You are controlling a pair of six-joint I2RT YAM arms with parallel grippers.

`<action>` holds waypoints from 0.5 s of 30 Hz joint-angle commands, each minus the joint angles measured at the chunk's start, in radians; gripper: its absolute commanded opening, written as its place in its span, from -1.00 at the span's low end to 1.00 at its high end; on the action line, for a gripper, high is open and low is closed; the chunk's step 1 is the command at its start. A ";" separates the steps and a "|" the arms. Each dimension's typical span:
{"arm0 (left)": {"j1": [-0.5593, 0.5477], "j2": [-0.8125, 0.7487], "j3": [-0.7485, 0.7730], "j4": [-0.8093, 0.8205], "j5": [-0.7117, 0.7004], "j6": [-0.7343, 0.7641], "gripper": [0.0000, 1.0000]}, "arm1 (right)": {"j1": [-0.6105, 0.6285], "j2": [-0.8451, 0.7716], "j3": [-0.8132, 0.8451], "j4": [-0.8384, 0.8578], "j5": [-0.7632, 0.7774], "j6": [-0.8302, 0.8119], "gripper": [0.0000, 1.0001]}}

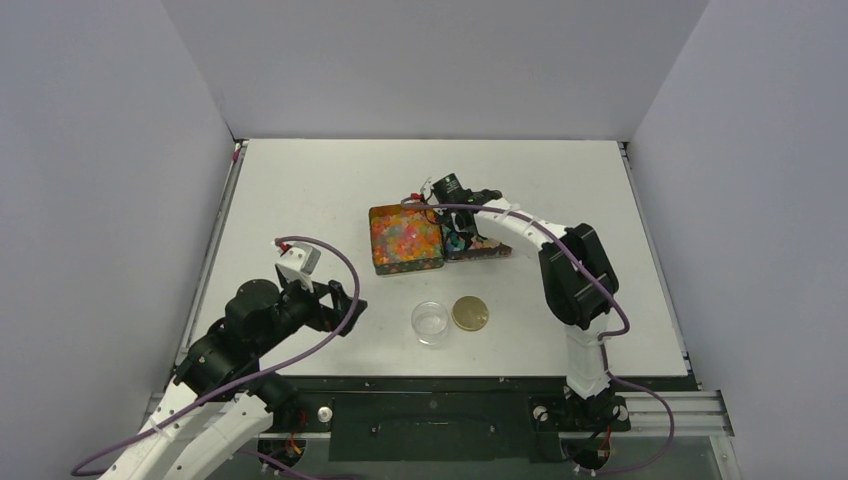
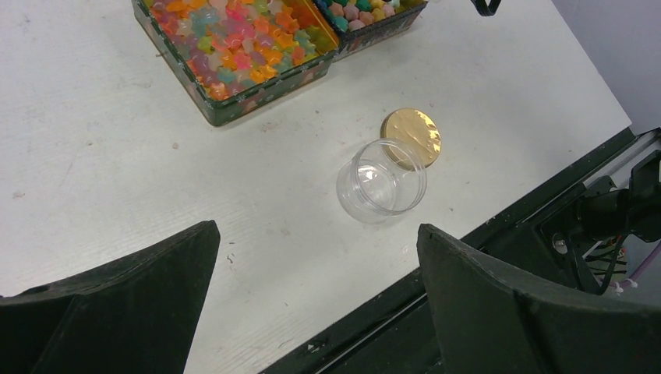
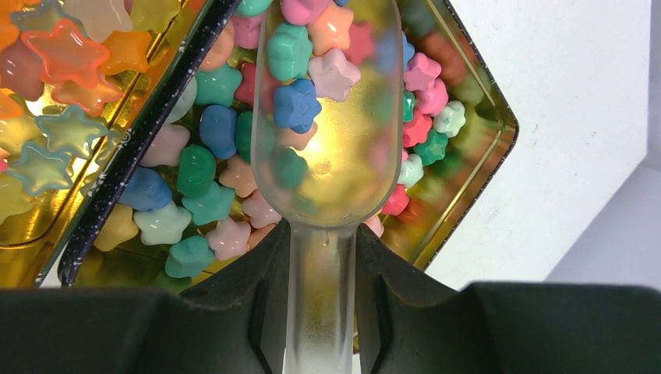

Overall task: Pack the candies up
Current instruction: Scoop the fake candies from the storage box.

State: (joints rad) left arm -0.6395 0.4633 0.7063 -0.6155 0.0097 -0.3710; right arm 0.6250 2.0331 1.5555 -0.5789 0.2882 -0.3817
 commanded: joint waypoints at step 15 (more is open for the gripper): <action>0.011 -0.006 0.001 0.055 0.036 0.020 0.93 | -0.045 -0.177 -0.242 0.258 -0.228 0.166 -1.00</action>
State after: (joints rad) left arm -0.6384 0.4561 0.7044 -0.6147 0.0345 -0.3614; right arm 0.5720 1.9091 1.3453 -0.3584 0.1413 -0.2649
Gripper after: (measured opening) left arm 0.965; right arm 0.268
